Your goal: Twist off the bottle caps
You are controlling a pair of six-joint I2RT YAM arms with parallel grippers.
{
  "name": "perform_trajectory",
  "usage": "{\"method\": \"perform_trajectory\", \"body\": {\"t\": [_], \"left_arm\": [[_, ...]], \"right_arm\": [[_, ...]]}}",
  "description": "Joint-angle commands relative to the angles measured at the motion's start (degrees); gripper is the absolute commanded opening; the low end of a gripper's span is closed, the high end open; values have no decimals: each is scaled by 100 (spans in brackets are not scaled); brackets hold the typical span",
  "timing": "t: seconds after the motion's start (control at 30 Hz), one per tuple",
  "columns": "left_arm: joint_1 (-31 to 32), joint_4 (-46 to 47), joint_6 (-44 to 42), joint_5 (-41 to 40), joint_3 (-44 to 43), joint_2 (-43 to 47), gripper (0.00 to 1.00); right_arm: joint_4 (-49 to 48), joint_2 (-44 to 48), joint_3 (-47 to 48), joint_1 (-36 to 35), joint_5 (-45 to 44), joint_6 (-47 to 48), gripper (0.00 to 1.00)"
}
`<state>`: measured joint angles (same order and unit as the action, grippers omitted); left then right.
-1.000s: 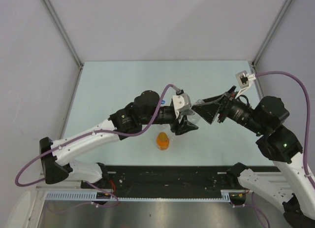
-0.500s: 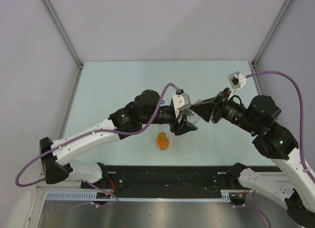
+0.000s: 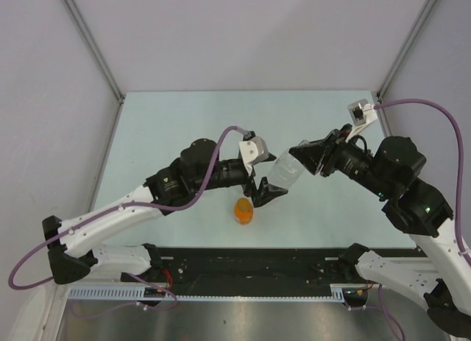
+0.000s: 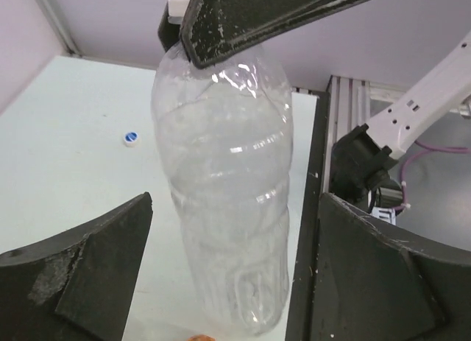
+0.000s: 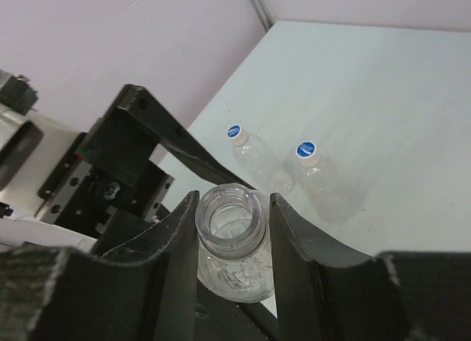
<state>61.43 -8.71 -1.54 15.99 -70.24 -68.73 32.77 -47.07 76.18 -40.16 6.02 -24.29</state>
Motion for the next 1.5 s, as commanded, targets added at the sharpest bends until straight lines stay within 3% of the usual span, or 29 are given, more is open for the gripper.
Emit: {"method": "perform_trajectory", "body": {"t": [0.0,0.23,0.4,0.6,0.8,1.0,1.13,1.47], "left_arm": [[1,80,-109,-429,45,492,100],[-8,-201,-31,-728,501,1536,100],[1,-131,119,-852,976,2424,100],[1,-254,304,-1001,1477,3040,100],[1,-271,400,-1194,1829,3357,100],[-8,-333,242,-1361,1943,3419,100],[1,-272,233,-1344,2031,3401,100],[-8,-113,251,-1300,2216,3340,100]], "right_arm": [[159,-109,493,0,-496,206,0],[757,-873,924,279,-3016,460,0],[240,-1848,995,2291,-2466,92,0],[-866,-3016,872,3417,-2605,-76,0],[-1711,-3756,872,3612,-3702,495,0],[-2362,-4222,819,3796,-4248,899,0],[-2592,-4626,837,3936,-4382,1181,0],[-2996,-5172,582,4254,-4408,839,0]]}}
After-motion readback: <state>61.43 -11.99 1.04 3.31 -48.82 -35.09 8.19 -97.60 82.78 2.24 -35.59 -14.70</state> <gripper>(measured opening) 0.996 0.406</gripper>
